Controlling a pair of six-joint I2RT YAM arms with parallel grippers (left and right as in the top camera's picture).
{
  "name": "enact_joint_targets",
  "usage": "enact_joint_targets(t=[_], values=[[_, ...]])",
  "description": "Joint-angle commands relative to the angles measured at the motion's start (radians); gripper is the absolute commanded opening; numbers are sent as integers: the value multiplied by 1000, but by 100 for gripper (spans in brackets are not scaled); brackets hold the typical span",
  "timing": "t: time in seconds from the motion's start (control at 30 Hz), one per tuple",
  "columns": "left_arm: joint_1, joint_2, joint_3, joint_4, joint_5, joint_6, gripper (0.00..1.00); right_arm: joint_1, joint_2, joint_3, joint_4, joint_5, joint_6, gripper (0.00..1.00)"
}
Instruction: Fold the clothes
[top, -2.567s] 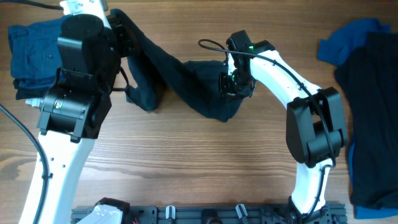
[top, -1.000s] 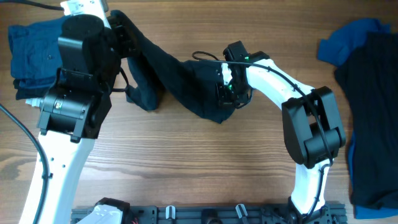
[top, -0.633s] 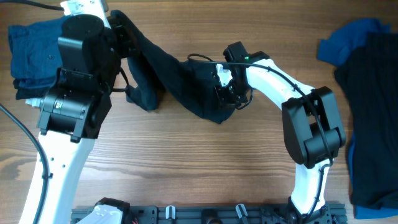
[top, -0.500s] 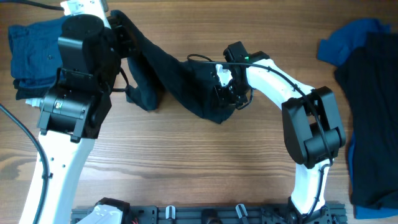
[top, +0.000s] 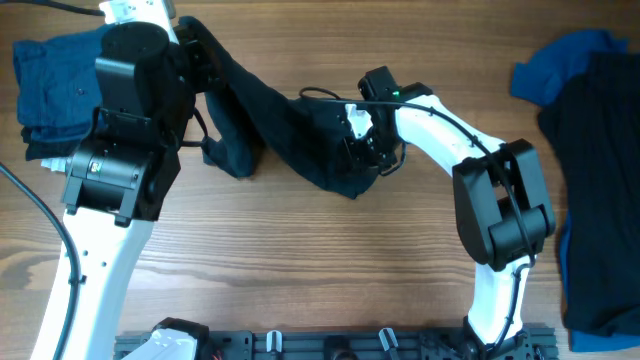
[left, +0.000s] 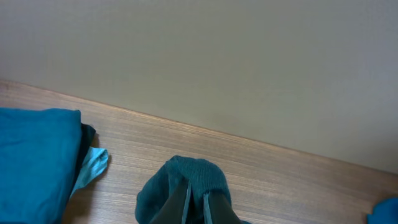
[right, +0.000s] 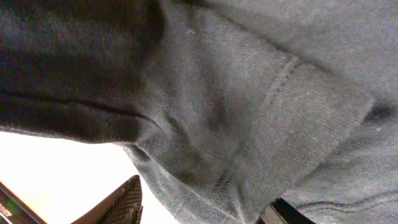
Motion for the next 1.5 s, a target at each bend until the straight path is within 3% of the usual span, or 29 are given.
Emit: enact_joint_targets(t=[0.0, 0.53, 0.97, 1.33, 1.43, 1.47], values=[[9, 2, 13, 4, -13, 13, 6, 34, -26, 23, 3, 60, -27, 50], [9, 1, 13, 4, -13, 13, 8, 48, -14, 22, 10, 130, -24, 36], [9, 1, 13, 5, -13, 13, 10, 48, -12, 21, 8, 141, -27, 36], [9, 38, 13, -10, -20, 13, 10, 48, 5, 21, 2, 140, -25, 15], [9, 77, 13, -29, -25, 13, 11, 48, 5, 21, 2, 140, -25, 15], [9, 89, 13, -35, -25, 13, 11, 48, 5, 21, 3, 140, -24, 20]])
